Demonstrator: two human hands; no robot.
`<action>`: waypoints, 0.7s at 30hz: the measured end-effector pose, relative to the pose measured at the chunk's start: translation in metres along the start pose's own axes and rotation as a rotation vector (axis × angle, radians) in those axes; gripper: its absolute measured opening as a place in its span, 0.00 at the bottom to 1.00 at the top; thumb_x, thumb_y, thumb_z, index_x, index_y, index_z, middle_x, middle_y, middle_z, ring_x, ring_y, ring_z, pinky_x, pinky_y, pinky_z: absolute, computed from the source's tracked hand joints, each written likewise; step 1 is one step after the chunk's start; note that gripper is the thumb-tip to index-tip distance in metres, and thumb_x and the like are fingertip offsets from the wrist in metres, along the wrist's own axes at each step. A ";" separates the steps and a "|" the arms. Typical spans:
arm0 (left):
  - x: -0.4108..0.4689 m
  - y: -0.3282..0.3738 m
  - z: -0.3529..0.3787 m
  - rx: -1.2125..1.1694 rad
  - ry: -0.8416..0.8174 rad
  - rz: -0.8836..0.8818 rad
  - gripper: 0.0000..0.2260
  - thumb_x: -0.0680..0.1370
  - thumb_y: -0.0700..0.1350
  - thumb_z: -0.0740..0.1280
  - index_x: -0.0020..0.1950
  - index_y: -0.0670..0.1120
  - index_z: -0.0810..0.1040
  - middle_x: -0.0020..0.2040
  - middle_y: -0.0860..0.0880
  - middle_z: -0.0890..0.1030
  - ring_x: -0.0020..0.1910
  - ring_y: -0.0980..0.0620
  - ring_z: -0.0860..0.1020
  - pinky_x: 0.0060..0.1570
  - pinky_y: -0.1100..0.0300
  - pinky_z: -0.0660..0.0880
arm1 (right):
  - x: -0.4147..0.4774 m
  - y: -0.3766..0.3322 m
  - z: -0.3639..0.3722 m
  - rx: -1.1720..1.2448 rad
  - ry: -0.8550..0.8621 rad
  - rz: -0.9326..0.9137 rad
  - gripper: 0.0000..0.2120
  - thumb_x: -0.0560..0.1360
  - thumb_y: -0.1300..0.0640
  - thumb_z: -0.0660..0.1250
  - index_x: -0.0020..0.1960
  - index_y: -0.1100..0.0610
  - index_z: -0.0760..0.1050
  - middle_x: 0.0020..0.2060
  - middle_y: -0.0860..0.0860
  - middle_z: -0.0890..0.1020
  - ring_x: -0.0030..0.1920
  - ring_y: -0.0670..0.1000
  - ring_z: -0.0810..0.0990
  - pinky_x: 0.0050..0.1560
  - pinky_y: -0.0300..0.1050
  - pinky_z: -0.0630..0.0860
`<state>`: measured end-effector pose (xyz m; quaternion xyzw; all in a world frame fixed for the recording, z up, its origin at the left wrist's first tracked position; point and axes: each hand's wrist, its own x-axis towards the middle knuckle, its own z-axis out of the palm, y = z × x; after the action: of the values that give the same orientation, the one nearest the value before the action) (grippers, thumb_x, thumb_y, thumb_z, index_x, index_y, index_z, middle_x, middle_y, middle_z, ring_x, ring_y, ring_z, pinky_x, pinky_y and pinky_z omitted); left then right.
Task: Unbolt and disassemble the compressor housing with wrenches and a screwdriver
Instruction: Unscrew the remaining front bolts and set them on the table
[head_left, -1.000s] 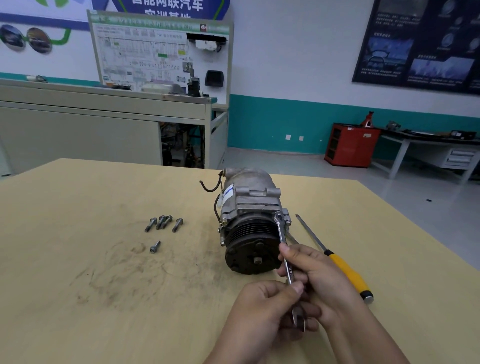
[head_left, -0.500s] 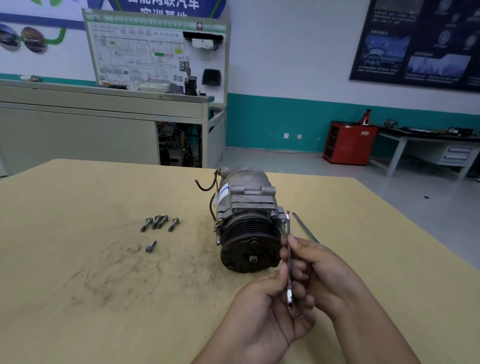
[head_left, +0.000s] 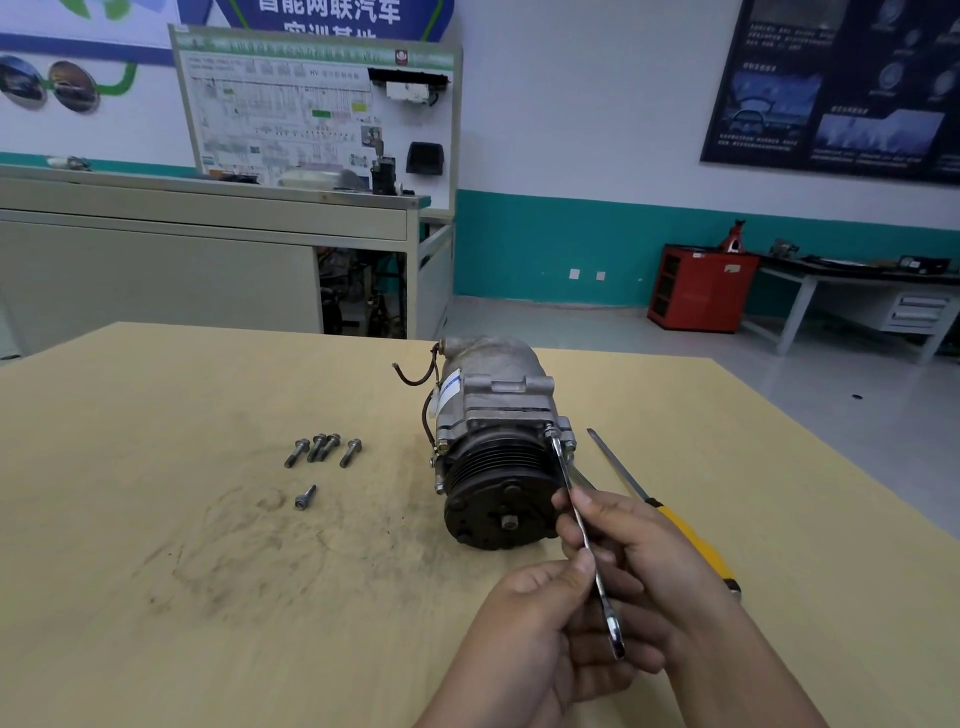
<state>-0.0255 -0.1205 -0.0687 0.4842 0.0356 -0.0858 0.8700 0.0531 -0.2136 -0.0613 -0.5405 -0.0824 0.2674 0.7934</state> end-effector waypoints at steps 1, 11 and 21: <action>-0.001 0.000 0.000 0.027 0.010 -0.009 0.13 0.77 0.47 0.61 0.40 0.40 0.79 0.32 0.40 0.82 0.25 0.47 0.80 0.28 0.65 0.74 | 0.000 0.001 -0.001 -0.020 0.003 -0.002 0.12 0.68 0.56 0.65 0.44 0.65 0.77 0.27 0.53 0.73 0.16 0.42 0.61 0.17 0.32 0.62; 0.019 0.037 -0.013 1.063 0.656 0.813 0.05 0.72 0.44 0.69 0.37 0.53 0.79 0.34 0.57 0.79 0.38 0.60 0.76 0.38 0.69 0.69 | 0.000 0.000 -0.003 -0.006 -0.026 -0.044 0.09 0.73 0.60 0.62 0.41 0.66 0.77 0.25 0.53 0.69 0.20 0.45 0.59 0.20 0.35 0.60; 0.072 0.067 -0.011 1.561 0.732 0.688 0.10 0.73 0.45 0.66 0.53 0.56 0.79 0.52 0.56 0.78 0.58 0.49 0.68 0.45 0.58 0.56 | 0.010 -0.003 -0.020 0.108 -0.047 0.037 0.13 0.76 0.60 0.58 0.41 0.64 0.80 0.23 0.50 0.65 0.20 0.44 0.59 0.18 0.35 0.58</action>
<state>0.0581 -0.0848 -0.0285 0.9135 0.0945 0.3356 0.2096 0.0708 -0.2258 -0.0679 -0.4920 -0.0762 0.2988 0.8142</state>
